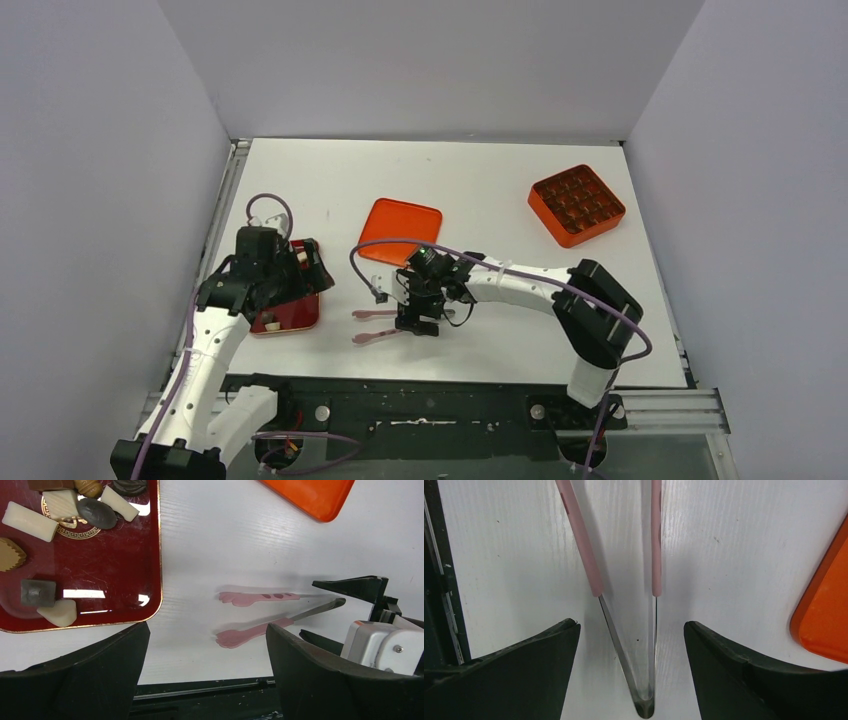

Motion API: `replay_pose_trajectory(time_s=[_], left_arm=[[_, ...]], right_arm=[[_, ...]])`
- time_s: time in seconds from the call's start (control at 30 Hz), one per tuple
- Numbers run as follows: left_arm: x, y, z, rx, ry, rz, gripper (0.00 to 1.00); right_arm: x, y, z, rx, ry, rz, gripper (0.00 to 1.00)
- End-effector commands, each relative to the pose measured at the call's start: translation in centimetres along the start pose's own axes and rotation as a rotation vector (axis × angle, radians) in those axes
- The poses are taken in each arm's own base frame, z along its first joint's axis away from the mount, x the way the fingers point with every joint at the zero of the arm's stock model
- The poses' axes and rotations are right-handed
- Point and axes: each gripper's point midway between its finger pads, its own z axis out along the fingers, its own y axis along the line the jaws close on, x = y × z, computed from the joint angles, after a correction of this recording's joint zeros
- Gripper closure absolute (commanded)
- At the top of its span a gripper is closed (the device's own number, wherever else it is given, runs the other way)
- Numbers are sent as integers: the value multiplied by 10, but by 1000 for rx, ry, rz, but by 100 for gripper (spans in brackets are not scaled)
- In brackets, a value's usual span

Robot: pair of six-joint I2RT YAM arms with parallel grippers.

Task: Pack the chocolate
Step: Pick up the clamp from the center of the board.

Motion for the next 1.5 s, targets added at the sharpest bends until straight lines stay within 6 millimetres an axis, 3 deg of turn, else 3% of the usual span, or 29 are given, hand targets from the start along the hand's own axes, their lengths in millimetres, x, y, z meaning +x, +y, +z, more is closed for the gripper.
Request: replay_pose_trajectory(time_s=[0.0, 0.37, 0.57, 0.87, 1.1, 1.47], left_arm=[[-2, -2, -1, 18, -5, 15, 15], [-3, -11, -5, 47, 14, -17, 16], [0, -8, 2, 27, 36, -62, 20], [3, -19, 10, 79, 62, -96, 27], [6, -53, 10, 275, 93, -136, 32], [17, -46, 36, 267, 120, -197, 37]], right_arm=[[-22, -12, 7, 17, -70, -54, 24], [1, -15, 33, 41, 38, -61, 42], [-8, -13, 24, 61, 26, -80, 52], [-44, -21, -18, 151, -102, -37, 62], [-81, -24, -65, 246, -249, 53, 64], [-127, -17, -130, 344, -366, 158, 62]])
